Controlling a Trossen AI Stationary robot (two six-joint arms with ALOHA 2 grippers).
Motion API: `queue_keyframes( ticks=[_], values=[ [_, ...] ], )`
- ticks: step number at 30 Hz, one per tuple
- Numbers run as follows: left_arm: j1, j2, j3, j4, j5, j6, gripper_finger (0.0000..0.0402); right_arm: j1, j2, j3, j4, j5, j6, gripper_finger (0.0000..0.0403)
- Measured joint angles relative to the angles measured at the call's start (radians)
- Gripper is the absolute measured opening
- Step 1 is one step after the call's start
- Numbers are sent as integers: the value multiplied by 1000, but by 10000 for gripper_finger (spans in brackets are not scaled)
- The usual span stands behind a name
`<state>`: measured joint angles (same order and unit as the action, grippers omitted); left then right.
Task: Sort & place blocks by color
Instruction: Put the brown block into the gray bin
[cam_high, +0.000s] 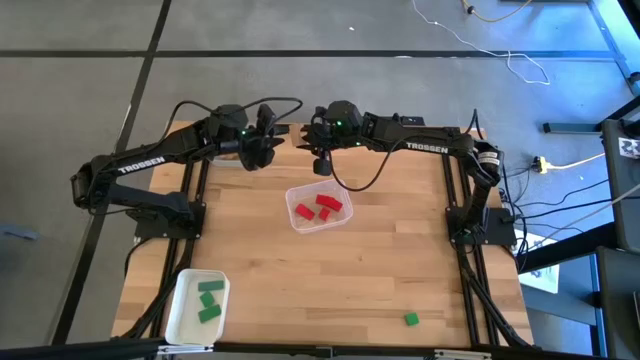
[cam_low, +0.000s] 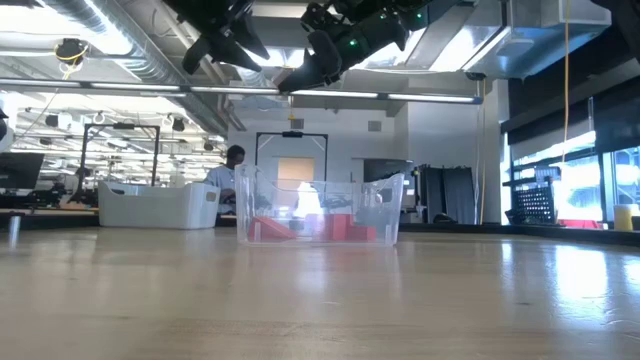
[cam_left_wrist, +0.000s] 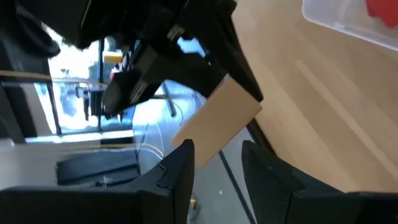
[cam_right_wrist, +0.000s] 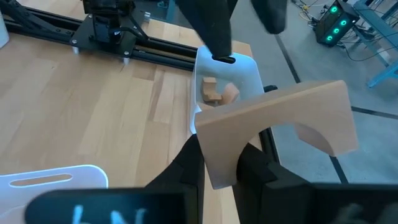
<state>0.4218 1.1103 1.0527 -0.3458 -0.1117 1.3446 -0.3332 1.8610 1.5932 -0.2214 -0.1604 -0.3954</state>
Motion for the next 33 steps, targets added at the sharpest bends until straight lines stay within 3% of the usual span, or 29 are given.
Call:
queue_keyframes(
  ticks=[9, 12, 16, 20, 24, 33],
  values=[
    [1, 0, 0, 4, -10, 132, 125, 0, 0, 0, -2, -82, -49, 48],
    [1, 0, 0, 4, -9, 132, 125, 1, 0, 0, -13, -20, -123, 48],
    [1, 0, 0, 14, -7, 113, 125, 9, 0, 0, -51, 146, -231, 48],
    [6, 0, 0, 108, 5, -28, 125, 23, 0, 0, -84, 324, -358, 48],
    [28, 0, 0, 192, 81, -253, 125, 48, 0, 0, -115, 459, -502, 48],
    [92, 9, 0, 200, 213, -752, 125, 109, 0, 0, -121, 699, -688, 48]
  ],
)
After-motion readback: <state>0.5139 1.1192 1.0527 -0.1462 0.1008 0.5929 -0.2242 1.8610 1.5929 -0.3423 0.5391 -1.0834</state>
